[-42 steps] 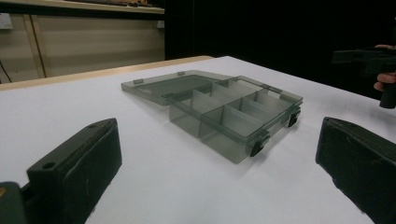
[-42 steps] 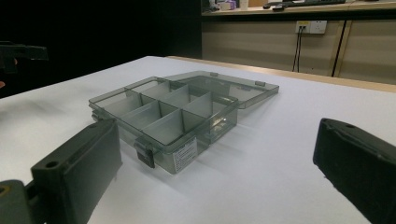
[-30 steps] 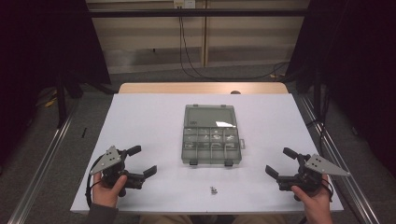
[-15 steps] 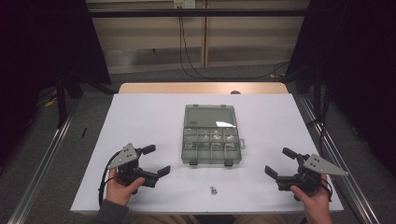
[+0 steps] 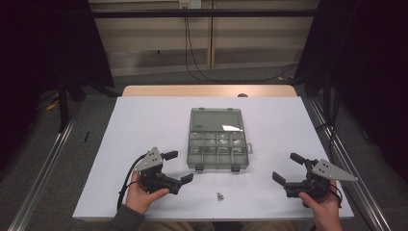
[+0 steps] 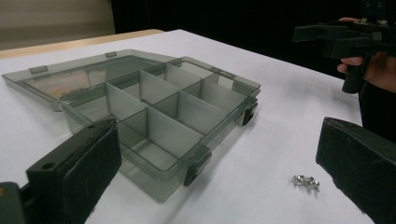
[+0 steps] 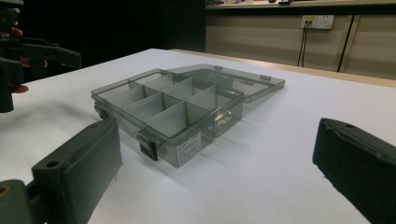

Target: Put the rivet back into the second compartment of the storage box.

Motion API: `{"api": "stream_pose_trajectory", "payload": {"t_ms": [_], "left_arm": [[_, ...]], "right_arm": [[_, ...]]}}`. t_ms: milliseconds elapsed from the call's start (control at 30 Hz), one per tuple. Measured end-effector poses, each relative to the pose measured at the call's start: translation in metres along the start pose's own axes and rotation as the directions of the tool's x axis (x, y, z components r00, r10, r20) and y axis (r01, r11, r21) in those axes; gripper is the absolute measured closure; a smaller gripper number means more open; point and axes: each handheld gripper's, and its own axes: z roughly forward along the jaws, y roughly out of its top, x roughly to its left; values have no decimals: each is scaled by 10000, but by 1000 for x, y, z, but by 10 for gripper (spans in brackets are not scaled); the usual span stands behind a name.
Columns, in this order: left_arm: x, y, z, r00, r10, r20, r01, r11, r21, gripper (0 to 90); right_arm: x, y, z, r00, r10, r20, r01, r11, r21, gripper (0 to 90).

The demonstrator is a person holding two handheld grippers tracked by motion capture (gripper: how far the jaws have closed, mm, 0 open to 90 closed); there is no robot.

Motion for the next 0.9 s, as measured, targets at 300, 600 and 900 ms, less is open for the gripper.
{"api": "stream_pose_trajectory", "payload": {"t_ms": [300, 600, 900], "left_arm": [[-11, 5, 19, 9999, 154, -42, -153, 9997, 202, 1], [-28, 6, 46, 9992, 60, 394, -83, 9983, 575, 2], [-36, 6, 64, 9974, 337, 642, -410, 9925, 1156, 20]], "right_arm": [[0, 0, -1, 10000, 11, -55, -11, 10000, -48, 14], [1, 0, -2, 9999, -39, -126, 39, 10000, -3, 18], [1, 0, -2, 9998, -53, -194, 53, 10000, 26, 23]]}}
